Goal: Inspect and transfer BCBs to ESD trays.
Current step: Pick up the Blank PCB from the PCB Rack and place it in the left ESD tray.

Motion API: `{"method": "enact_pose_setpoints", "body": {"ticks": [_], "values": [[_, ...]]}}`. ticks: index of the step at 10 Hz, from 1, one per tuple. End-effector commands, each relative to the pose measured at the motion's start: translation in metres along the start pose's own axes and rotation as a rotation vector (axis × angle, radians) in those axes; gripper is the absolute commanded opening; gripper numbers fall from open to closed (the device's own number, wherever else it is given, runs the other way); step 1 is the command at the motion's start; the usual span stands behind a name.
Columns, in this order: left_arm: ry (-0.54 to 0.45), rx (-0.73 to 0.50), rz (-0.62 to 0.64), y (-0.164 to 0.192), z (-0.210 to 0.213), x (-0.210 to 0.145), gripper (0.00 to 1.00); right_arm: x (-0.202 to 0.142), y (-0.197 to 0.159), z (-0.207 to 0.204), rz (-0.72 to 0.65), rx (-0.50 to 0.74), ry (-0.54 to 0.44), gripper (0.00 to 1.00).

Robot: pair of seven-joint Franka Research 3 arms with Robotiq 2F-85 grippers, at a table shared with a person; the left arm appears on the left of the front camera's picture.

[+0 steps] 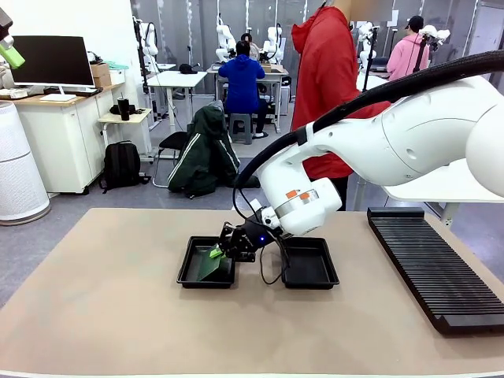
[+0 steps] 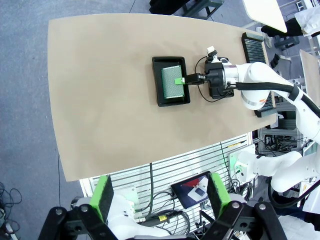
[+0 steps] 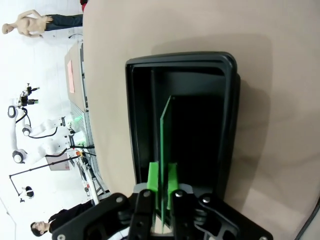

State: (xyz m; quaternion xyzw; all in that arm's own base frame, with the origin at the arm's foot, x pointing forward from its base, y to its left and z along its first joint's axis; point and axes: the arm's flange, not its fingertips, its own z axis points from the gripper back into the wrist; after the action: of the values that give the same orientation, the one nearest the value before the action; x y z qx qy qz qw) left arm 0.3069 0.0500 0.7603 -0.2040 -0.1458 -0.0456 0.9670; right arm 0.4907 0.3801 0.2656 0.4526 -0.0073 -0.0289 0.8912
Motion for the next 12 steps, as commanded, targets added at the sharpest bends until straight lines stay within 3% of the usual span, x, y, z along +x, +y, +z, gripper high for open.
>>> {"method": "enact_pose_setpoints", "body": {"ticks": [1, 2, 3, 4, 5, 6, 7, 8, 9, 10, 11, 12], "values": [[0.003, -0.002, 0.004, 0.001, -0.001, 0.0, 1.0, 0.0, 0.016, 0.001, -0.019, -0.085, 0.0, 0.2], [0.003, -0.002, 0.004, 0.001, -0.001, 0.0, 1.0, -0.001, 0.023, 0.003, -0.01, -0.106, 0.003, 0.21], [0.003, -0.002, 0.004, 0.001, -0.001, 0.0, 1.0, -0.001, 0.031, 0.004, 0.003, -0.134, 0.0, 0.31], [0.003, -0.002, 0.004, 0.001, -0.001, 0.0, 1.0, -0.002, 0.041, 0.005, 0.016, -0.172, -0.008, 0.24], [0.003, -0.002, 0.004, 0.001, -0.001, 0.0, 1.0, -0.003, 0.051, 0.007, 0.028, -0.22, -0.016, 0.42], [0.003, -0.002, 0.004, 0.001, -0.001, 0.0, 1.0, -0.006, 0.06, 0.011, 0.035, -0.258, -0.026, 0.36], [0.003, -0.002, 0.004, 0.001, -0.001, 0.0, 1.0, -0.008, 0.069, 0.015, 0.035, -0.32, -0.028, 0.54], [0.003, -0.002, 0.004, 0.001, -0.001, 0.0, 1.0, -0.009, 0.078, 0.019, 0.041, -0.382, -0.038, 0.47], [0.003, -0.002, 0.004, 0.001, -0.001, 0.0, 1.0, -0.009, 0.087, 0.022, 0.056, -0.429, -0.056, 0.65], [0.003, -0.002, 0.004, 0.001, -0.001, 0.0, 1.0, -0.011, 0.095, 0.024, 0.062, -0.498, -0.063, 0.59], [0.003, -0.002, 0.004, 0.001, -0.001, 0.0, 1.0, -0.012, 0.101, 0.027, 0.057, -0.558, -0.065, 0.77], [0.003, -0.002, 0.004, 0.001, -0.001, 0.0, 1.0, -0.015, 0.107, 0.028, 0.063, -0.605, -0.073, 0.7]]}}
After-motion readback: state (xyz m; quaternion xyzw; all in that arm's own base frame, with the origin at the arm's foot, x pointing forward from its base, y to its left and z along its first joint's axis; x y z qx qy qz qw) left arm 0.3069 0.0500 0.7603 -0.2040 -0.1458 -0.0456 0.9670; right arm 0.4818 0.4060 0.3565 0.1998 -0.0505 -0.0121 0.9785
